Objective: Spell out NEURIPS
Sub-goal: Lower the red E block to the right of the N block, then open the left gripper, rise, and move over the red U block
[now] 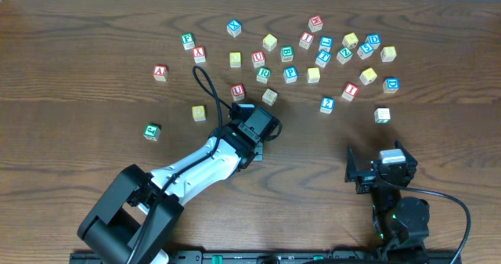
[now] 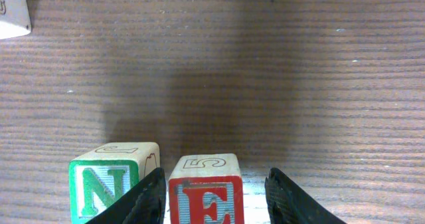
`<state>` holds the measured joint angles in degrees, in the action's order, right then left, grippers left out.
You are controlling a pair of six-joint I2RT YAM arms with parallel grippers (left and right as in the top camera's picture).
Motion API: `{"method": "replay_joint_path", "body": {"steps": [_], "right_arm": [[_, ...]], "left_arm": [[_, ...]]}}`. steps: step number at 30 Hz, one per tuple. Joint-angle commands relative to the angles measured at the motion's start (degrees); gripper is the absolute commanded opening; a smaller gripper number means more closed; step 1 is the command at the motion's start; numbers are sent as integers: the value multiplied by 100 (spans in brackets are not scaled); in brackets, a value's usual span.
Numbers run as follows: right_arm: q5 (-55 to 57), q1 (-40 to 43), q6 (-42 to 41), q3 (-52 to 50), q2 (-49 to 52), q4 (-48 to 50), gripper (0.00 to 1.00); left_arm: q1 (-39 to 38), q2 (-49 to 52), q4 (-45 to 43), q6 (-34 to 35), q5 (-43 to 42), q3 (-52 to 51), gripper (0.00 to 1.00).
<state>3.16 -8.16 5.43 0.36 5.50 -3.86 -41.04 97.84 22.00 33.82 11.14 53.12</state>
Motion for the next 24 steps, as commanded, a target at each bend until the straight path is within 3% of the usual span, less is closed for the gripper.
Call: {"method": "replay_joint_path", "body": {"steps": [1, 20, 24], "right_arm": [[-15, 31, -24, -4, -24, -24, 99], [-15, 31, -24, -4, -24, -24, 99], [-15, 31, -24, -4, -24, -24, 99]], "left_arm": [[26, 9, -48, -125, 162, 94, 47], [195, -129, -46, -577, 382, 763, 48], [391, -175, -9, -769, 393, 1117, 52]]}}
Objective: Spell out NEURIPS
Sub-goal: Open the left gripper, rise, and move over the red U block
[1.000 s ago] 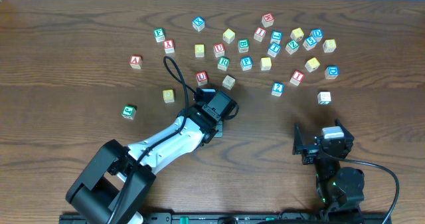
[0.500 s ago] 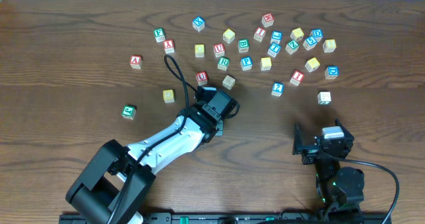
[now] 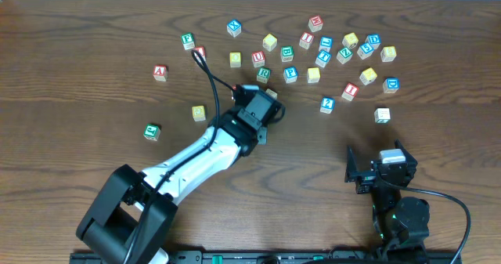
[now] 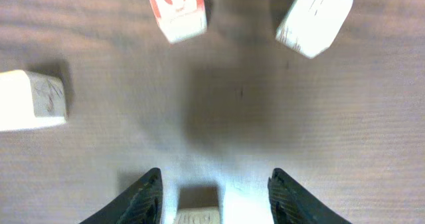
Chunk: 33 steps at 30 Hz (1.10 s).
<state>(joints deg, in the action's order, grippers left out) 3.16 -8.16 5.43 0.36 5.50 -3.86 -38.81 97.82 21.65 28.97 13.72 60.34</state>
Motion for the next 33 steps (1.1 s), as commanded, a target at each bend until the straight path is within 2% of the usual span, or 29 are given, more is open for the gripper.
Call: {"method": "replay_joint_path", "body": {"steps": [1, 13, 33], "right_arm": [[-15, 31, -24, -4, -24, -24, 99], [-15, 31, -24, -4, -24, -24, 99], [-15, 31, -24, -4, -24, -24, 99]], "left_arm": [[238, -173, 81, -341, 133, 527, 52], [909, -170, 616, -667, -136, 1705, 53], [966, -168, 544, -649, -229, 1792, 53]]}}
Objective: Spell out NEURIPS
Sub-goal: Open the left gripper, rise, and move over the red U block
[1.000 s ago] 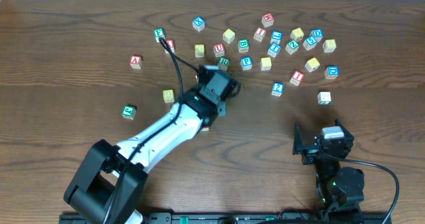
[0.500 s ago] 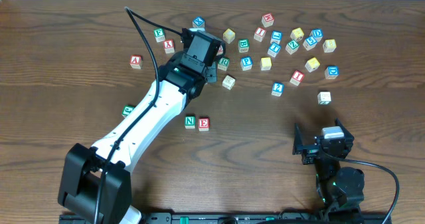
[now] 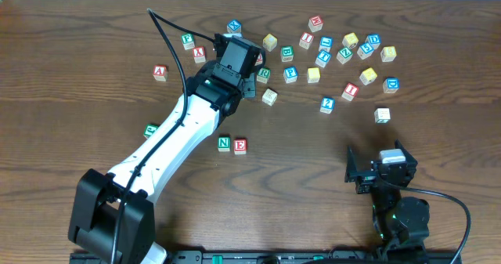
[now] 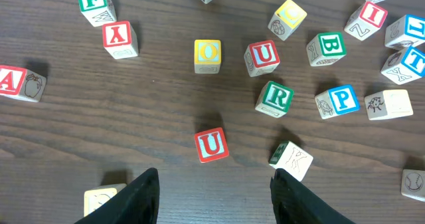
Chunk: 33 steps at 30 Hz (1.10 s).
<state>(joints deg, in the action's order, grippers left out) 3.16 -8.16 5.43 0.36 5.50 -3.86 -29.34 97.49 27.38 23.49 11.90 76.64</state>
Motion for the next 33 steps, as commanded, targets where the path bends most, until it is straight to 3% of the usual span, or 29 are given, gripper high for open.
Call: {"method": "replay_joint_path", "body": {"steps": [1, 14, 22, 33], "right_arm": [[-15, 31, -24, -4, -24, -24, 99], [-15, 31, -24, -4, -24, -24, 99], [-15, 31, -24, -4, -24, -24, 99], [-15, 31, -24, -4, -24, -24, 99]], "left_arm": [[20, -136, -48, -98, -50, 166, 53], [120, -116, 0, -26, -55, 369, 54], [232, 586, 911, 197, -271, 1226, 59], [245, 1690, 1991, 848, -881, 2487, 57]]}}
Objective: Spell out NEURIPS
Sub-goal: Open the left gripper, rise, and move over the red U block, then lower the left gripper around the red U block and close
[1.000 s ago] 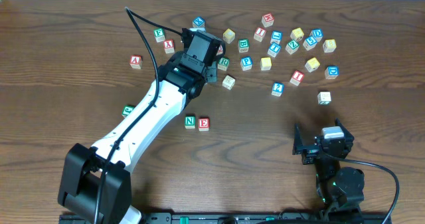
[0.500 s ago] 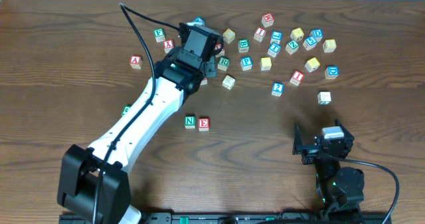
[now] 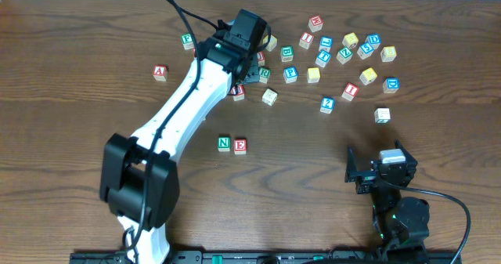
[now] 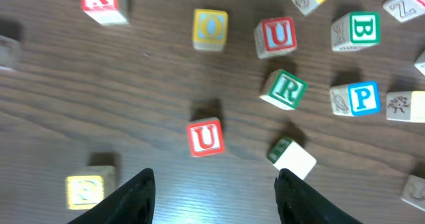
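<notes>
A green N block [image 3: 225,143] and a red E block [image 3: 240,145] stand side by side on the table, mid-left. My left gripper [image 3: 248,70] hangs open and empty over the near edge of the block scatter. In the left wrist view its gripper [image 4: 216,199] sits just short of a red U block [image 4: 204,137]. Beyond that lie a second red U [image 4: 277,34], a green R [image 4: 285,89] and a blue P [image 4: 359,98]. My right gripper [image 3: 358,170] rests at the front right, and whether it is open or shut does not show.
Loose letter blocks are scattered across the back of the table: a yellow O [image 4: 210,28], a green B [image 4: 358,29], a tilted white-and-green block [image 4: 292,157] and a yellow block [image 4: 85,191] by the left finger. A red A [image 3: 160,72] sits apart at left.
The left arm has reached farther back and a little right over the blocks. The wrist view is blurred and shows the red U slightly larger. No block has moved.
My left gripper was first open around the E block, set beside the N. Then it was off the E and near the scattered blocks. Later it hung high over the scatter with a red U ahead, where it remains, open and empty.
</notes>
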`<state>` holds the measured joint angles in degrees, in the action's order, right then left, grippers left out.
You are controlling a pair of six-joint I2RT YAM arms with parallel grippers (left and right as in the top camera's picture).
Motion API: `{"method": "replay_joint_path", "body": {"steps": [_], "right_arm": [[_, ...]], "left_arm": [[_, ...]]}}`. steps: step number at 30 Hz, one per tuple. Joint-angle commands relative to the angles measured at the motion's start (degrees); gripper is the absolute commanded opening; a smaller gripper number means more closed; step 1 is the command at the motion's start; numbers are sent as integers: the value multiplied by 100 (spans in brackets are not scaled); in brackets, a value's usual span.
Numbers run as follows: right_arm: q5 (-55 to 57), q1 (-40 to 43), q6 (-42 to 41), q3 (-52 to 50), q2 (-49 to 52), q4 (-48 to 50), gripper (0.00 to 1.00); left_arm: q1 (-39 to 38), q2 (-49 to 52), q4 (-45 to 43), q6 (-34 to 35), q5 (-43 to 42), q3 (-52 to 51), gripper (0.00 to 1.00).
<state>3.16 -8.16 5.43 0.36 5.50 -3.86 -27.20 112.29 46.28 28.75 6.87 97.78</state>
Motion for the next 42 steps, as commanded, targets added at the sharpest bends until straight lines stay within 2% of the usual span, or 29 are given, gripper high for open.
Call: {"method": "replay_joint_path", "body": {"steps": [1, 15, 25, 42], "right_arm": [[-15, 31, -24, -4, -24, -24, 99], [-15, 31, -24, -4, -24, -24, 99], [-15, 31, -24, -4, -24, -24, 99], [-15, 31, -24, -4, -24, -24, 99]], "left_arm": [[31, 286, 153, 376, -409, 442, 57], [201, 997, 994, 656, -691, 909, 56], [313, 1038, 1003, 651, -739, 907, 53], [313, 1368, 872, 651, -756, 907, 53]]}}
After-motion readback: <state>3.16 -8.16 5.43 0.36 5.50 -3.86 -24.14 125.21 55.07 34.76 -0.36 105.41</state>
